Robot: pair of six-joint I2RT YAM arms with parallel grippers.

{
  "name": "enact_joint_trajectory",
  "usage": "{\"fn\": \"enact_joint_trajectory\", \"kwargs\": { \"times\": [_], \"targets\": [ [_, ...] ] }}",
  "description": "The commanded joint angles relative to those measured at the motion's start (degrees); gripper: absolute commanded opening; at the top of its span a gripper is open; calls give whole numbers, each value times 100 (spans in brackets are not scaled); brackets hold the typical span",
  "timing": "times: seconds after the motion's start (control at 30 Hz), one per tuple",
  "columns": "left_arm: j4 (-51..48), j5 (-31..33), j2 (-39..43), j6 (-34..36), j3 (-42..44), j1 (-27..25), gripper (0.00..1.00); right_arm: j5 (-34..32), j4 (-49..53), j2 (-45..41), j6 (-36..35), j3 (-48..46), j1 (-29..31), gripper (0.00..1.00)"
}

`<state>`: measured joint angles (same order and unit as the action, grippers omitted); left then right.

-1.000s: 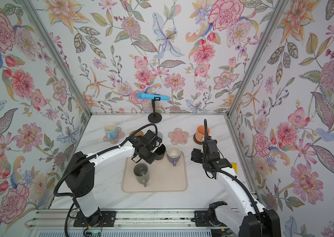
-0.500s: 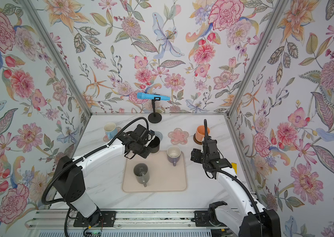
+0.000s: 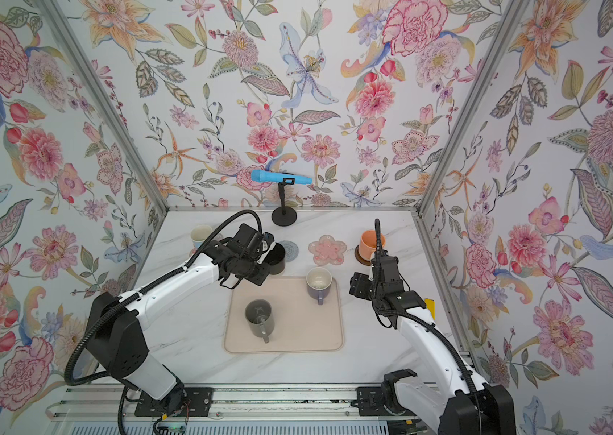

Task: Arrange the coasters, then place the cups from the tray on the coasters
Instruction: 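Lift the black mug off the tray with the left gripper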

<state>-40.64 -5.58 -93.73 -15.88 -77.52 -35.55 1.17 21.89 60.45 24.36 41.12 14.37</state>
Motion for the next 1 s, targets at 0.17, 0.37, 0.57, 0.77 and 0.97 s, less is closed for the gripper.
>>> {"fn": "enact_joint_trajectory", "kwargs": {
  "times": [0.17,0.37,0.57,0.77,0.97],
  "targets": [
    [439,348,132,-279,-130,92,1,85,116,-62,134,-6,-20,74],
    [414,750,-288,-479,-583,92,2,99,123,11,138,57,4,74],
    [520,831,-743,-562,-1173,127,2,90,116,20,107,80,3,74],
    [519,685,-1325,-642,-1809,185,2,68,126,22,69,71,4,74],
    [498,616,-1784,-730,-2254,257,2,50,140,97,27,62,-7,74]
  ]
}}
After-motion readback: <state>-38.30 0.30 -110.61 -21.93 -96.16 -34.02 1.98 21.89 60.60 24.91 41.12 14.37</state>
